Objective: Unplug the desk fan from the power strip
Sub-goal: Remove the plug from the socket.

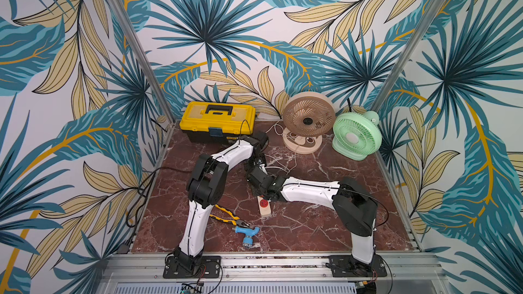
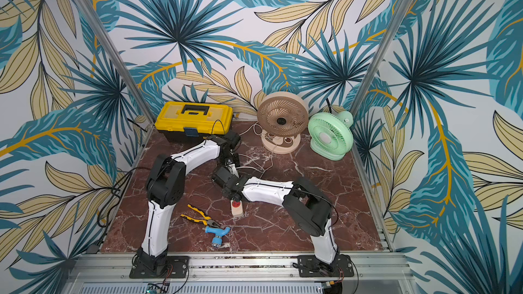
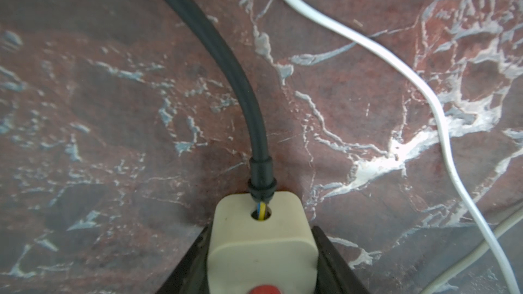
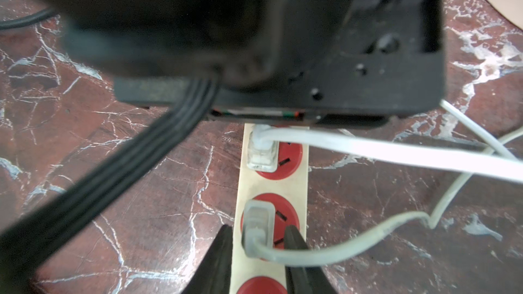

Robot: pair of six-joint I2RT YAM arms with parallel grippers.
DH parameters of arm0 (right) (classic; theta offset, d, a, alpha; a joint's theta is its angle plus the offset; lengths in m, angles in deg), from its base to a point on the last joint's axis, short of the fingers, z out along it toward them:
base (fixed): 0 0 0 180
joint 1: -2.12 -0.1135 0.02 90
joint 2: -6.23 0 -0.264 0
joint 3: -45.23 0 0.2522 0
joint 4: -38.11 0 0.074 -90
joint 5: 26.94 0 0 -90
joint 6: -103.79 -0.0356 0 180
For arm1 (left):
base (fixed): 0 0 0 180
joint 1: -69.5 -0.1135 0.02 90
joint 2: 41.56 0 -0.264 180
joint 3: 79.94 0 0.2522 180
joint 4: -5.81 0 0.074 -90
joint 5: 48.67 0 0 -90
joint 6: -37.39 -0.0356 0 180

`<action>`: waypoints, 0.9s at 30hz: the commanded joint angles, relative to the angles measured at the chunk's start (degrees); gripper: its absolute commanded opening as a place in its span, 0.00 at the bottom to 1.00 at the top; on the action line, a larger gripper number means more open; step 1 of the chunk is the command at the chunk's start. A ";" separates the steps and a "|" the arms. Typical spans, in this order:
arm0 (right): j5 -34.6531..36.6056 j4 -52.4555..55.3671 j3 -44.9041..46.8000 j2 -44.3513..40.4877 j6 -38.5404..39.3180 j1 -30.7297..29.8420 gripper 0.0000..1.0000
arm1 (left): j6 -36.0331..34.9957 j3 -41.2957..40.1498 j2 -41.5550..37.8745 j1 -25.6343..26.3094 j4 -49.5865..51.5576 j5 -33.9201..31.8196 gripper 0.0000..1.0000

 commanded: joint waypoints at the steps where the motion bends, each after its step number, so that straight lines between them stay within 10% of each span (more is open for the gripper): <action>1: -1.78 2.38 -0.68 2.69 -0.22 0.44 0.34 | -0.54 -2.23 5.55 -0.04 6.29 -2.40 0.00; 27: -1.06 -6.81 4.64 3.56 0.00 0.24 0.32 | -0.80 -1.30 6.96 -0.09 6.88 -2.94 0.00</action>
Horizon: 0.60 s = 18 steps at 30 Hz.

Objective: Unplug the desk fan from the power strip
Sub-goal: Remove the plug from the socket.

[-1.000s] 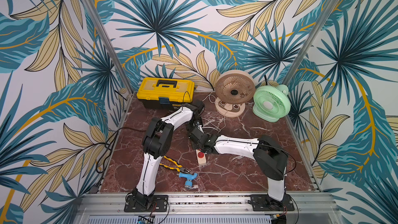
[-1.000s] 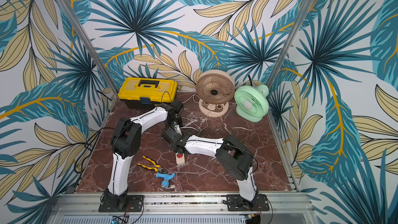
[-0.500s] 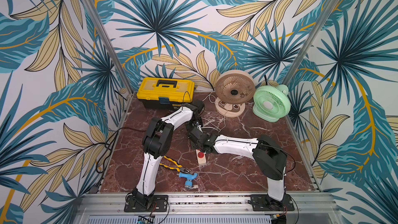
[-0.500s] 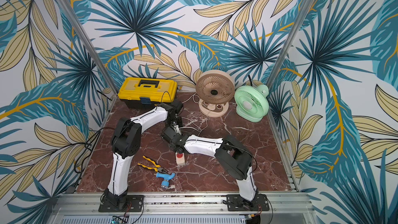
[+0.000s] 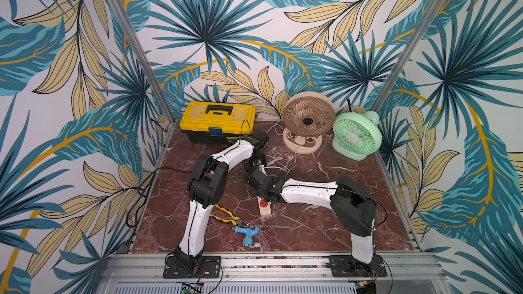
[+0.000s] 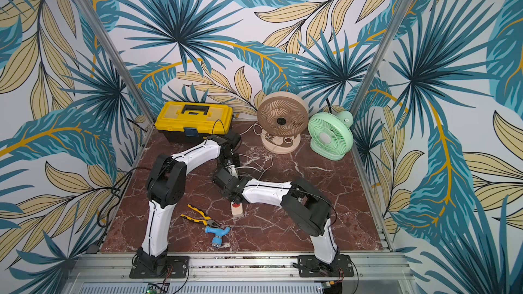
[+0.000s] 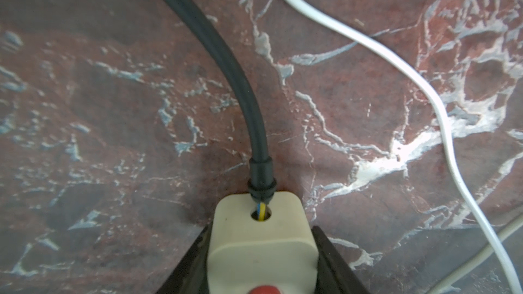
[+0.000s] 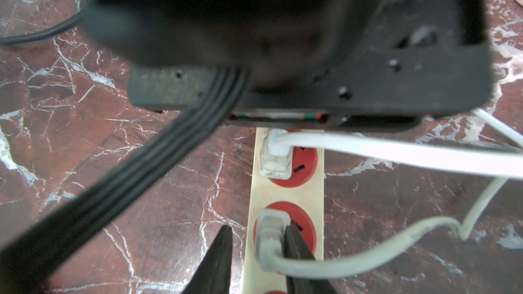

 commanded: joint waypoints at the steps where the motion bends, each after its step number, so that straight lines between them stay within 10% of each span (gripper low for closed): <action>1: -0.95 -1.00 2.28 3.20 0.37 0.46 0.29 | -0.71 -2.10 6.51 -0.16 6.09 -2.53 0.00; 18: 1.54 -4.94 5.06 0.48 3.28 0.40 0.00 | -2.86 -1.50 8.31 -2.41 6.35 3.84 0.00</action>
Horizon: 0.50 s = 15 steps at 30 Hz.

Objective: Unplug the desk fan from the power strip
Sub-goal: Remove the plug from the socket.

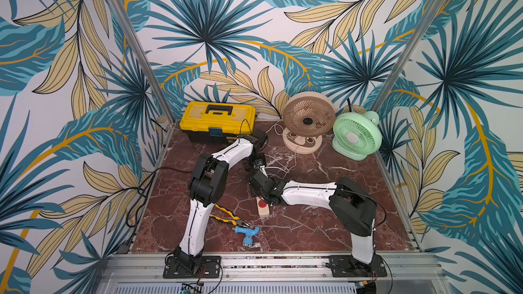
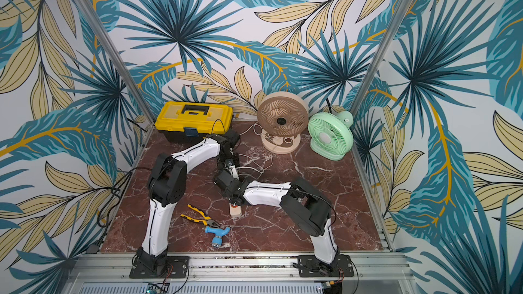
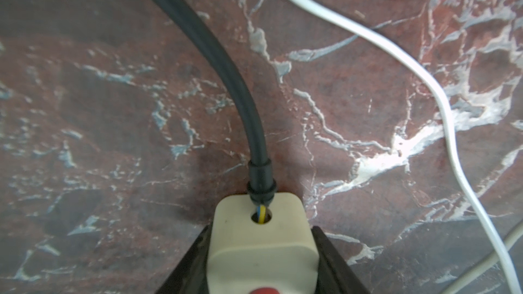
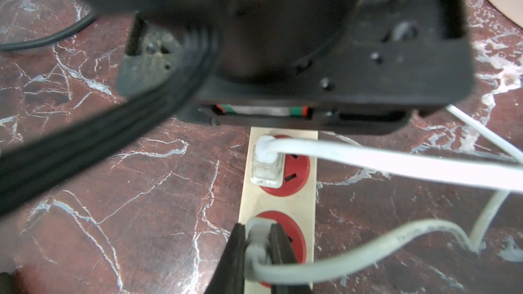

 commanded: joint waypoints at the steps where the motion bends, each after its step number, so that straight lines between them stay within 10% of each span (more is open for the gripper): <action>1: 0.00 -0.36 2.58 0.38 2.00 0.38 0.00 | -0.97 -3.62 7.03 -1.20 3.89 1.63 0.00; 15: 3.28 3.67 -2.59 2.80 4.97 -1.50 0.00 | -0.61 -3.60 7.15 -0.79 4.63 -0.70 0.00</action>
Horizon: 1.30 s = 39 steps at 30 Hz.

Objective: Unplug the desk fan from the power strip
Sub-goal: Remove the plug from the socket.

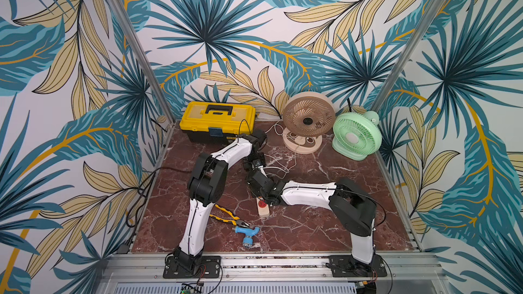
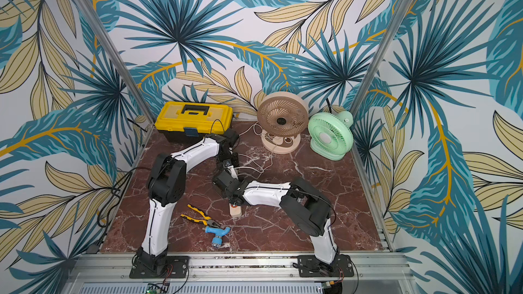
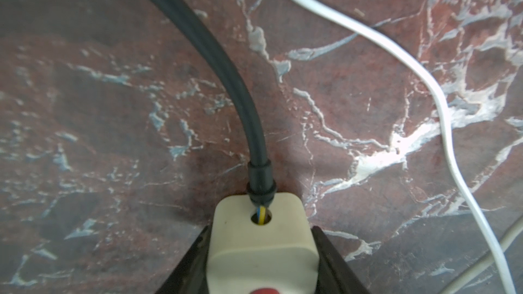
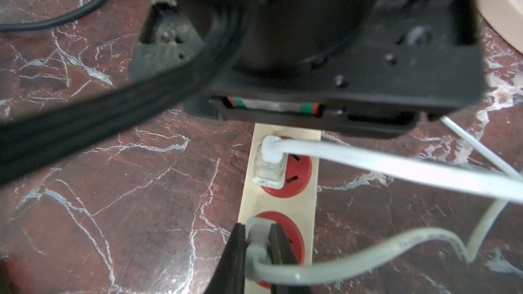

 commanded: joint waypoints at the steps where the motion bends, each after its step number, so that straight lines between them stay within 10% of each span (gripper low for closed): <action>1: 3.21 3.28 -2.27 2.80 1.27 -1.40 0.00 | 0.44 -3.47 7.25 -0.17 4.68 -2.23 0.00; 39: 5.47 -4.81 5.61 -2.50 -0.91 -1.75 0.00 | 0.78 -3.75 8.79 0.63 4.44 -3.60 0.00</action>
